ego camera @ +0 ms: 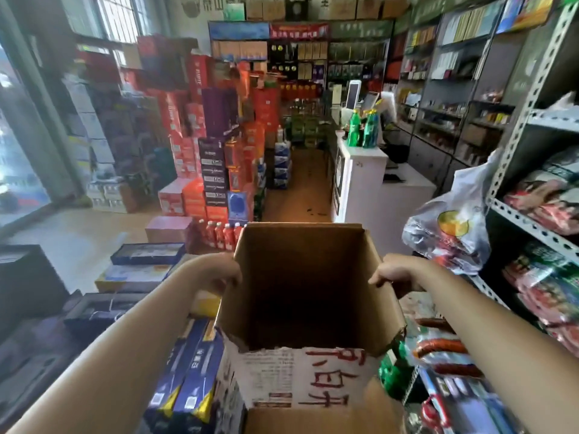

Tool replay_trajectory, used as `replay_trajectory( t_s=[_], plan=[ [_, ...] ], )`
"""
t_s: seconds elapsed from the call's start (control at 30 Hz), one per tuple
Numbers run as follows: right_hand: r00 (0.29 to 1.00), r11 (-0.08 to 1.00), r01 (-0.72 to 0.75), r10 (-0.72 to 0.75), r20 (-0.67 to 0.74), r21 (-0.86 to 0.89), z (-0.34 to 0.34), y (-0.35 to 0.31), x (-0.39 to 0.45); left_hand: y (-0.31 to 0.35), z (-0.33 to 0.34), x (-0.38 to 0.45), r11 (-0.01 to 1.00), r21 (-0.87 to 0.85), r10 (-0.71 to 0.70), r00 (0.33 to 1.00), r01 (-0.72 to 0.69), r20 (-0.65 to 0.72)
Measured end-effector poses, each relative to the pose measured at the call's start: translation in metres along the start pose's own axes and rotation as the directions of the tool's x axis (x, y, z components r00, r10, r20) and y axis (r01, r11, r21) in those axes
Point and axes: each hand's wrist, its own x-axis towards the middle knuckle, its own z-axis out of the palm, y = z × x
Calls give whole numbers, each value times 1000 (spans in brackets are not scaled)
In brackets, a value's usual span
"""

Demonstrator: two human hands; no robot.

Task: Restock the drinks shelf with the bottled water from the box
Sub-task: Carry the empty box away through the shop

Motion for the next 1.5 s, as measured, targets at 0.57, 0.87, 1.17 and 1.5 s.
replay_trajectory(
  t_s=[0.57,0.87,1.17,1.5],
  plan=[
    [999,1000,-13,14,36,-11,-163,-166,444,212,-92,417,998,10,-54,998,54,-24],
    [998,999,25,-27,61,34,-240,-265,668,310,-159,638,996,40,-75,996,77,-46],
    [1000,999,14,-13,-4,51,-311,-358,913,415,-217,888,999,17,-38,999,39,-36],
    [989,993,53,-38,-144,102,-389,-440,1167,530,-244,1146,999,-32,18,982,-24,-190]
  ],
)
